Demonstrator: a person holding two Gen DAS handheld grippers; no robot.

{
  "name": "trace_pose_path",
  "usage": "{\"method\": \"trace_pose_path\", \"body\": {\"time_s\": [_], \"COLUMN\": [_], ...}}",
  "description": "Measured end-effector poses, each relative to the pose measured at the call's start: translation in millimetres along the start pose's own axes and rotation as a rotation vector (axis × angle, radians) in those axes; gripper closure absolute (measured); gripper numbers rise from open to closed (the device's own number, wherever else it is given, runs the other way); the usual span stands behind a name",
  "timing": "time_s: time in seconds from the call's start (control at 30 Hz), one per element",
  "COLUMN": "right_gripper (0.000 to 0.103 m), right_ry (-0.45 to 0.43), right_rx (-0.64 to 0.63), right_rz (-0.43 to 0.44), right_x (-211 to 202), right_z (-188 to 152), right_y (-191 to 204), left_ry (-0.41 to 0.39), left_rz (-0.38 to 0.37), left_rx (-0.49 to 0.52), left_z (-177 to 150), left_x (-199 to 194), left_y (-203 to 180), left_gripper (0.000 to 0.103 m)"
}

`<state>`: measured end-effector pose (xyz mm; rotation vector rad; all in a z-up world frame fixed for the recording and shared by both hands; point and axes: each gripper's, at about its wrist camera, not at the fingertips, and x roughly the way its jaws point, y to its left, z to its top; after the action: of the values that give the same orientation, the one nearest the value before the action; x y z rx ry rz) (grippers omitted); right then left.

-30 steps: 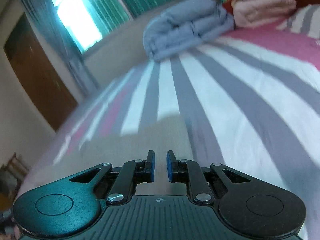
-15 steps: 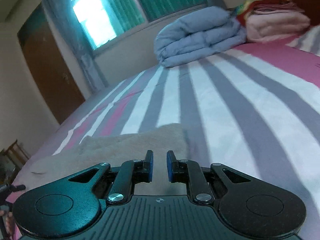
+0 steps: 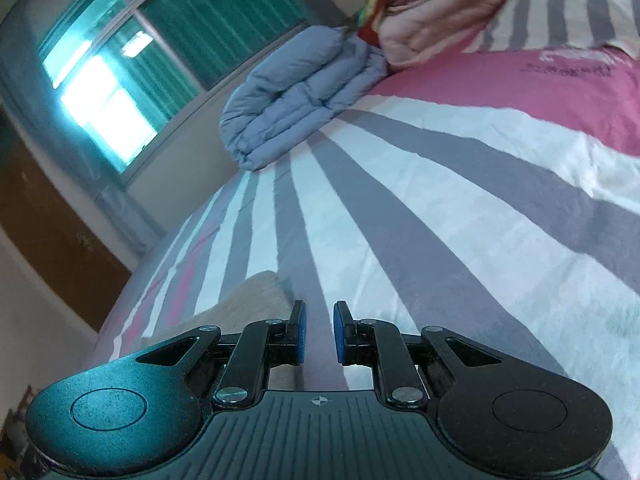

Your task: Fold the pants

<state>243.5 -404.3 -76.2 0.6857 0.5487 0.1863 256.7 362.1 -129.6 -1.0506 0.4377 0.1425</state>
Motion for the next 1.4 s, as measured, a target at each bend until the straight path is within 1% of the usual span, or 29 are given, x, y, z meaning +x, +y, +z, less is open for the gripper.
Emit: {"method": "trace_pose_path", "body": {"time_s": [0.03, 0.07, 0.1, 0.13, 0.2, 0.27, 0.33, 0.43, 0.5, 0.6, 0.7, 0.77, 0.87, 1.0, 1.1, 1.17, 1.23, 1.27, 1.3, 1.33, 1.37, 1.4], "right_gripper": [0.089, 0.089, 0.089, 0.089, 0.089, 0.089, 0.089, 0.089, 0.089, 0.089, 0.089, 0.089, 0.089, 0.089, 0.089, 0.089, 0.089, 0.089, 0.089, 0.089, 0.089, 0.088], "right_ry": [0.001, 0.001, 0.004, 0.009, 0.019, 0.036, 0.031, 0.011, 0.002, 0.000, -0.014, -0.025, -0.035, -0.049, -0.055, -0.063, -0.066, -0.068, -0.068, -0.066, -0.062, -0.058], "right_rx": [0.009, 0.016, 0.018, 0.013, -0.007, 0.014, 0.078, 0.154, 0.165, 0.173, 0.190, 0.198, 0.196, 0.201, 0.242, 0.276, 0.307, 0.321, 0.334, 0.347, 0.359, 0.372], "right_rz": [-0.007, -0.018, -0.027, -0.032, -0.039, -0.046, -0.050, -0.047, -0.049, -0.051, -0.050, -0.046, -0.037, -0.021, -0.018, -0.014, -0.014, -0.013, -0.010, -0.011, -0.011, -0.006], "right_x": [1, 2, 3, 4, 1, 3, 3, -2, -7, -11, -16, -21, -27, -39, -46, -51, -53, -54, -54, -55, -55, -55], "right_z": [0, 0, -1, 0, 0, 1, 3, 5, 5, 5, 6, 8, 9, 12, 15, 17, 18, 18, 19, 19, 19, 19], "right_y": [-1, -3, -4, -5, -7, -14, -25, -36, -37, -38, -39, -41, -41, -47, -58, -67, -74, -76, -80, -82, -85, -88], "left_ry": [-0.018, -0.078, -0.125, -0.139, -0.100, -0.067, -0.044, -0.085, -0.119, -0.163, -0.185, -0.182, -0.163, -0.098, -0.049, 0.002, 0.057, 0.111, 0.161, 0.173, 0.153, 0.127], "left_rz": [-0.008, -0.042, -0.058, -0.058, -0.057, -0.028, 0.000, 0.003, 0.002, 0.002, -0.033, -0.059, -0.094, -0.132, -0.189, -0.216, -0.215, -0.197, -0.164, -0.136, -0.119, -0.117], "left_rx": [-0.019, -0.028, 0.007, 0.022, 0.009, 0.034, 0.060, 0.123, 0.160, 0.297, 0.450, 0.554, 0.703, 0.871, 0.972, 1.063, 1.180, 1.229, 1.287, 1.344, 1.384, 1.401], "left_z": [-2, -4, -7, -12, -15, -10, -4, -3, -11, -20, -40, -62, -101, -168, -225, -271, -317, -336, -355, -374, -385, -390], "left_x": [-3, -15, -26, -32, -29, -27, -27, -36, -45, -54, -59, -58, -45, -13, 12, 28, 41, 52, 62, 64, 63, 61], "left_y": [2, 5, 6, 10, 23, 14, 3, -21, -40, -83, -135, -170, -220, -272, -302, -315, -313, -311, -309, -304, -299, -294], "left_gripper": [0.078, 0.079, 0.079, 0.079, 0.078, 0.076, 0.078, 0.079, 0.079, 0.079, 0.079, 0.079, 0.079, 0.079, 0.079, 0.080, 0.080, 0.079, 0.079, 0.079, 0.078, 0.077]}}
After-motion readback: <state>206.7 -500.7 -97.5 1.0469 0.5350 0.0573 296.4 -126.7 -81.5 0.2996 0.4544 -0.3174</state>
